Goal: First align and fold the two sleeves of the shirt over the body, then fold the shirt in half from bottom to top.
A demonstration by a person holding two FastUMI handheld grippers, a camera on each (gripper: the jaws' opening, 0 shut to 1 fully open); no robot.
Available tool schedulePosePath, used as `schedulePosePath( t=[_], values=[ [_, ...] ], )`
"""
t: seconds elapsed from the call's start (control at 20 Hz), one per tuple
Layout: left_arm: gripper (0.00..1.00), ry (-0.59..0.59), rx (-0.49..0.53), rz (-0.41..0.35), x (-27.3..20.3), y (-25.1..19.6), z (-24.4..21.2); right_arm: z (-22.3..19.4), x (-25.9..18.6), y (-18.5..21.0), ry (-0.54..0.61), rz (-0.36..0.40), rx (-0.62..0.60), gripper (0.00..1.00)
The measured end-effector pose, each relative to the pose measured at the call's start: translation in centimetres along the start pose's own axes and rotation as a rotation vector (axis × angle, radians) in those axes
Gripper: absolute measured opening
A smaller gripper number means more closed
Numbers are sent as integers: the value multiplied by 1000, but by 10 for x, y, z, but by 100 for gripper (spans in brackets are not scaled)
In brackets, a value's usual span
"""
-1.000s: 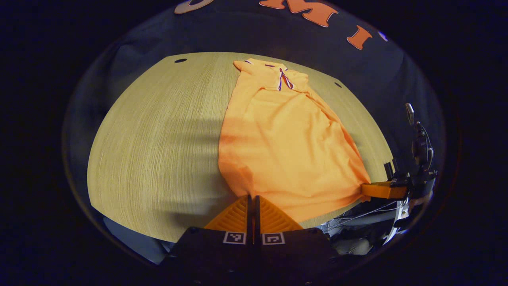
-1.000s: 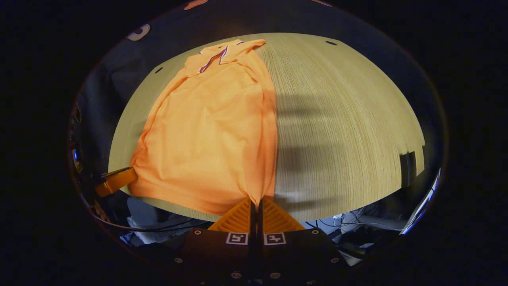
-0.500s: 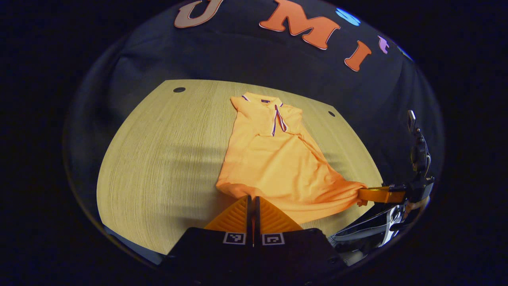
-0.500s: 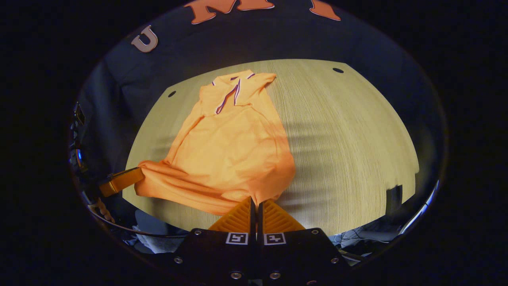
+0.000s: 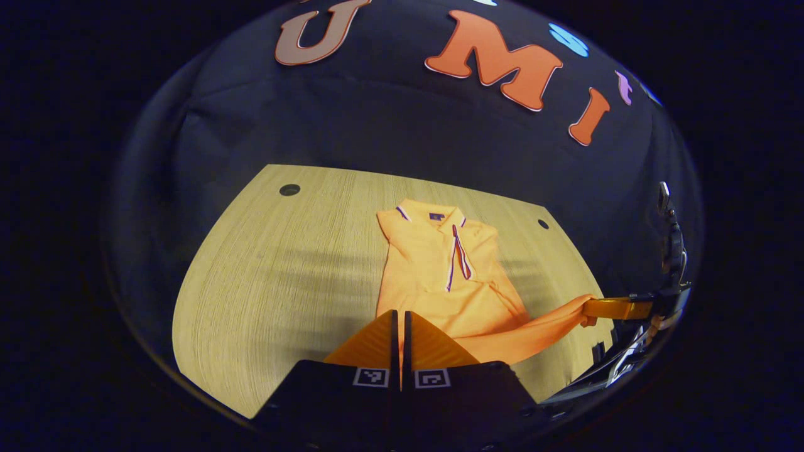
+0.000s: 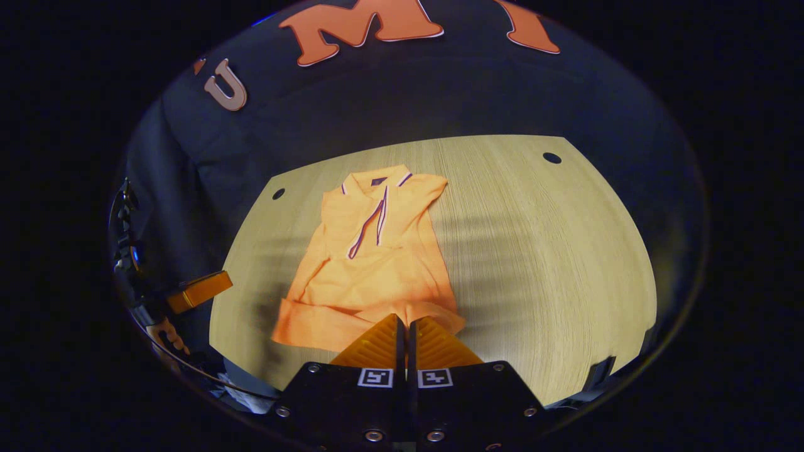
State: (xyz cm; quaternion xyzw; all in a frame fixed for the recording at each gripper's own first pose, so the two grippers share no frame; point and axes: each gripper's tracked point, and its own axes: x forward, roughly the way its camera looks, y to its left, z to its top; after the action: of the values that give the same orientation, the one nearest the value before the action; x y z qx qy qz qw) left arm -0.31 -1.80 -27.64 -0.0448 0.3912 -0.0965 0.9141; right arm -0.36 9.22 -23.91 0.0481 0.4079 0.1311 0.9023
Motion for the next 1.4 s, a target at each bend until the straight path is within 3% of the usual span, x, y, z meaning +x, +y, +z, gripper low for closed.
schedulePosePath(
  t=[0.15, 0.3, 0.4, 0.45, 0.6, 0.65, 0.7, 0.8, 0.95, 1.1, 1.15, 1.2, 1.25, 1.35, 1.4],
  values=[
    [1, 29, -16, -2, 24, 0, 12, 25, 23, -7, 20, 1, 2, 0],
    [1, 207, -120, -56, 39, -24, -46, 23, 35, -3, 67, 29, 0, 0],
    [1, 427, -209, -35, 34, -43, -101, 22, 34, -3, 80, 46, -11, 0],
    [1, 480, -226, -32, 39, -49, -112, 23, 33, -1, 82, 62, -9, 0],
    [7, 528, -130, 40, 52, -51, -123, 24, 33, 0, 79, 97, -3, 0],
    [13, 536, -81, 66, 58, -44, -121, 24, 34, 0, 80, 103, -3, 0],
    [37, 560, -40, 97, 63, -41, -126, 24, 34, -1, 82, 115, -2, 0],
    [62, 593, 13, 147, 69, -38, -136, 23, 35, -2, 88, 135, 5, 0],
    [65, 644, 59, 228, 74, -30, -159, 23, 37, -1, 98, 165, -1, 0],
    [72, 595, 45, 233, 83, -36, -154, 22, 42, 0, 115, 181, -6, 0],
    [63, 573, 42, 227, 84, -37, -153, 22, 44, 0, 115, 180, -4, 0],
    [35, 548, 50, 217, 87, -36, -150, 22, 46, -1, 113, 179, -4, 0],
    [14, 541, 49, 199, 84, -37, -151, 23, 50, -3, 109, 175, -7, 0],
    [2, 492, 8, 123, 83, -43, -146, 22, 53, -6, 100, 171, -14, 0],
    [1, 474, -7, 112, 80, -39, -141, 24, 50, -7, 91, 170, -16, 0]
  ],
)
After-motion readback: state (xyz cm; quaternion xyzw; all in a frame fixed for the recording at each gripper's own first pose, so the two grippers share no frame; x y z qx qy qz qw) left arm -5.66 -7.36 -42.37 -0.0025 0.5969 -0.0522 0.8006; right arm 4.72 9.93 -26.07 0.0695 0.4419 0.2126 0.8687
